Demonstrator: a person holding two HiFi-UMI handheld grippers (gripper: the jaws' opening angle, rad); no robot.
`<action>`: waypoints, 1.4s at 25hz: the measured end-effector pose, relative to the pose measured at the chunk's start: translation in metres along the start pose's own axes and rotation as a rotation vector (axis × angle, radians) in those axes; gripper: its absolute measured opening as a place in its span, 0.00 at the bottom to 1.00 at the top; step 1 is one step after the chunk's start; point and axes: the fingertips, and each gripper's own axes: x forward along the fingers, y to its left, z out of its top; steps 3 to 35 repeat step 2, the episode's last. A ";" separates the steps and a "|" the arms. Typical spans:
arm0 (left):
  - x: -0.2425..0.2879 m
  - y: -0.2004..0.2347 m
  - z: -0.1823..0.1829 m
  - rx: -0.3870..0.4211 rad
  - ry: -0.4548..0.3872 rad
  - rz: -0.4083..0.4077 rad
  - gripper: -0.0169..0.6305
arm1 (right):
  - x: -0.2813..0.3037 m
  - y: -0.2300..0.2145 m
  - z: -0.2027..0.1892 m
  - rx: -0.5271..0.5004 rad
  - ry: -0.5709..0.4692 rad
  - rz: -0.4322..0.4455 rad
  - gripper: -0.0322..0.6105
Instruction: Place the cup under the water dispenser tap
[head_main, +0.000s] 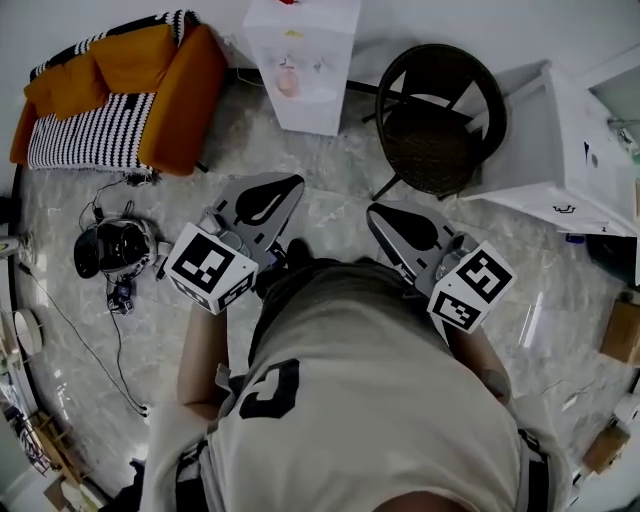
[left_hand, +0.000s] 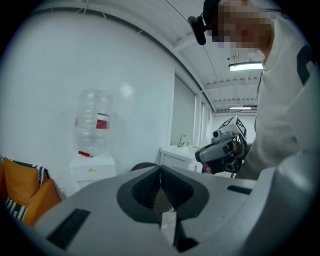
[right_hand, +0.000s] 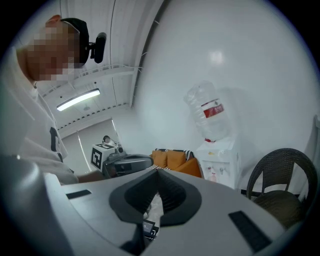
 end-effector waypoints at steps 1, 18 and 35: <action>0.000 -0.001 -0.001 -0.005 0.003 -0.004 0.11 | 0.000 0.000 -0.001 0.005 0.003 -0.003 0.09; 0.000 -0.002 -0.003 -0.011 0.006 -0.008 0.11 | 0.000 0.001 -0.003 0.011 0.007 -0.006 0.09; 0.000 -0.002 -0.003 -0.011 0.006 -0.008 0.11 | 0.000 0.001 -0.003 0.011 0.007 -0.006 0.09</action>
